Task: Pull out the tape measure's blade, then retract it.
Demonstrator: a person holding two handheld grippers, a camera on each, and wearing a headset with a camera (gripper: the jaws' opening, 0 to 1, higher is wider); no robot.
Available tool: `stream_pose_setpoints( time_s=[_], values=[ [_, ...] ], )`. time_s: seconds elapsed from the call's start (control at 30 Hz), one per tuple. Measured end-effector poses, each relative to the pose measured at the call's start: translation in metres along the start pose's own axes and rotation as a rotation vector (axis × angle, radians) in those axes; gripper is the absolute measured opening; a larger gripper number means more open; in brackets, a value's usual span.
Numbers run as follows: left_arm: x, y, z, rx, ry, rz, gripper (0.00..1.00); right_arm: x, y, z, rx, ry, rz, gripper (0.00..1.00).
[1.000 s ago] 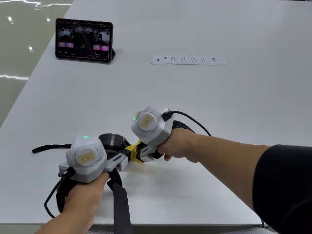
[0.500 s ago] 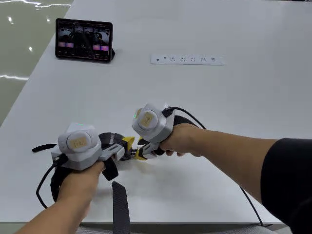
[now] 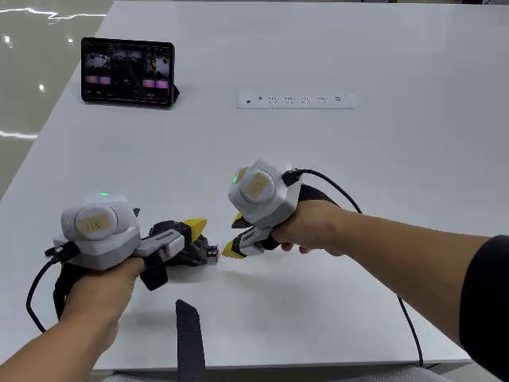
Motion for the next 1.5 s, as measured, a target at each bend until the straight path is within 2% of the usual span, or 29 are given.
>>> stream_pose_setpoints(
  time_s=[0.13,0.27,0.47,0.67,0.83,1.1,1.2,1.27,1.3,1.37,1.5],
  values=[
    [-0.002,0.001,-0.001,0.009,-0.042,0.041,0.78,0.005,-0.009,-0.007,-0.029,-0.007,0.040,0.29],
    [0.000,0.000,-0.003,0.025,-0.073,0.055,0.83,0.007,-0.017,-0.015,-0.052,-0.025,0.076,0.31],
    [0.008,-0.002,-0.008,0.047,-0.116,0.070,0.94,0.005,-0.032,-0.033,-0.093,-0.056,0.139,0.35],
    [0.019,-0.006,-0.015,0.064,-0.145,0.086,0.99,-0.002,-0.052,-0.051,-0.106,-0.098,0.196,0.38],
    [0.024,-0.009,-0.022,0.072,-0.189,0.104,0.99,-0.004,-0.063,-0.063,-0.122,-0.120,0.228,0.40],
    [0.028,-0.015,-0.033,0.126,-0.268,0.149,0.99,0.003,-0.090,-0.081,-0.111,-0.136,0.222,0.45],
    [0.028,-0.018,-0.037,0.141,-0.299,0.212,0.99,0.004,-0.102,-0.087,-0.122,-0.137,0.226,0.46],
    [0.031,-0.019,-0.038,0.162,-0.282,0.255,0.99,0.005,-0.109,-0.090,-0.123,-0.142,0.226,0.49],
    [0.033,-0.020,-0.039,0.186,-0.275,0.283,0.99,0.006,-0.114,-0.093,-0.125,-0.146,0.225,0.50],
    [0.034,-0.020,-0.041,0.176,-0.290,0.258,0.99,0.005,-0.122,-0.098,-0.127,-0.154,0.225,0.52],
    [0.043,-0.017,-0.045,0.162,-0.285,0.240,0.99,0.005,-0.135,-0.110,-0.154,-0.157,0.228,0.56]
  ],
)
Point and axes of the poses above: the centre of the closed fingertips' face, and the gripper's own axes: z roughly forward along the fingers, x roughly to its left, y roughly out of its top, the point moved 9 cm from there along -z, roughly backward along the fingers, and after that the axes turned 3 degrees about -y, right-handed, at the moved point
